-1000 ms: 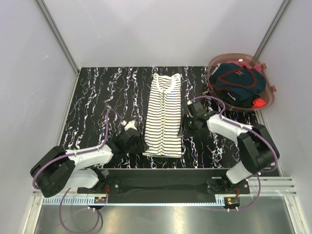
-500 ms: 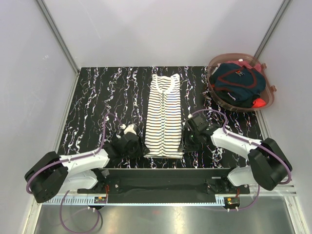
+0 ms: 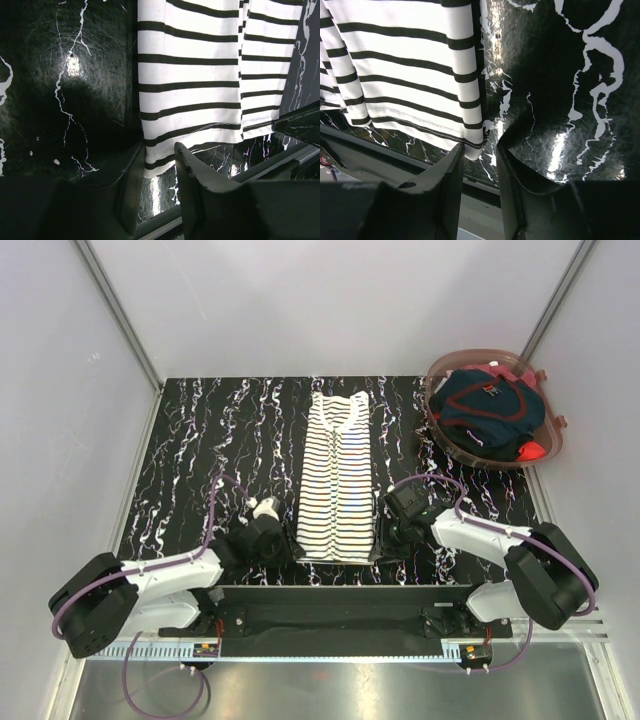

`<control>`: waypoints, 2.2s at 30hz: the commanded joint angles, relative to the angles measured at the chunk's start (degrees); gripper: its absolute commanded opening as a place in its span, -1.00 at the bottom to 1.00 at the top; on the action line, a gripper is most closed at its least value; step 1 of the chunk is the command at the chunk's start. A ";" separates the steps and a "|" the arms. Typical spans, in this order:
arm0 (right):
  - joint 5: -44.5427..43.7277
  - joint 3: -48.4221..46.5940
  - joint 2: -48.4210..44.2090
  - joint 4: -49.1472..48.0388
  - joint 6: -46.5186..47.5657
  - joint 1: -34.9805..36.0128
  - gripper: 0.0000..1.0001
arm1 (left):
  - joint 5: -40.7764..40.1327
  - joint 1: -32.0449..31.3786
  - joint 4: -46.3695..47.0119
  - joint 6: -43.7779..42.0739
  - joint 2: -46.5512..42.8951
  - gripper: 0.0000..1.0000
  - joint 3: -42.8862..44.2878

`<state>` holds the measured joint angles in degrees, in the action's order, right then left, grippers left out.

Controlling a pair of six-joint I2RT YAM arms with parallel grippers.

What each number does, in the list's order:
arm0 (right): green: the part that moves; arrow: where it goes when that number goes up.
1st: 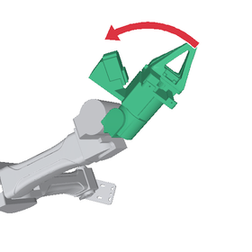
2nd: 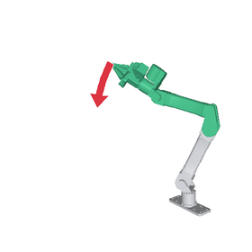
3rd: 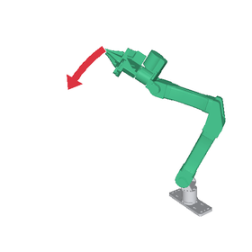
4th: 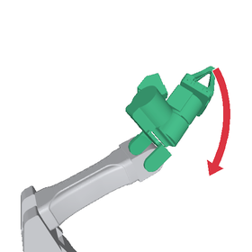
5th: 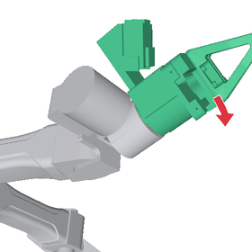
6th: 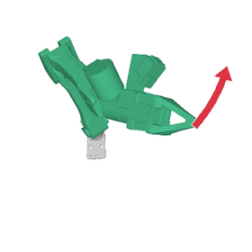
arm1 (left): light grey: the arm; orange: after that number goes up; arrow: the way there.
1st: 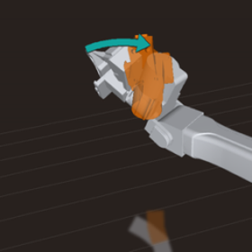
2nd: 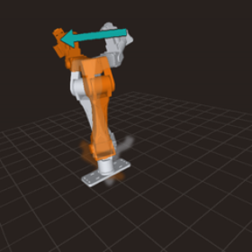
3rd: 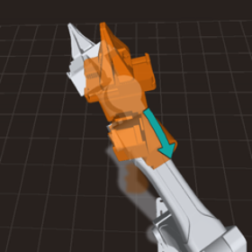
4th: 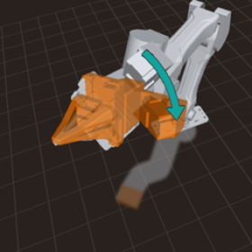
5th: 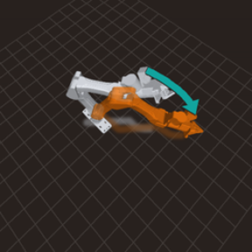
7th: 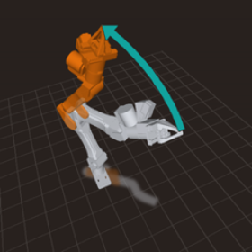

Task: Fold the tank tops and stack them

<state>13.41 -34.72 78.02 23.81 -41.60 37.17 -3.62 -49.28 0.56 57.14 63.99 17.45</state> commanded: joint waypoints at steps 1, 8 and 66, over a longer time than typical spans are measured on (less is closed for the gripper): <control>1.35 0.00 1.34 -2.37 -0.85 0.63 -0.24 | 1.42 -0.65 -8.29 -1.16 3.51 -0.38 -1.81; 3.03 -1.13 1.01 -2.64 -0.58 0.63 -0.89 | 1.07 -0.65 -10.30 -2.38 3.43 -1.00 0.12; -16.05 -75.22 44.15 17.32 17.96 -16.34 -1.00 | 1.24 23.35 -22.97 -28.23 45.43 -0.96 72.55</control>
<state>-1.04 -106.65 121.08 40.40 -24.58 21.74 -4.25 -26.44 -25.91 30.02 109.06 86.85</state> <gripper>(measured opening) 0.018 0.022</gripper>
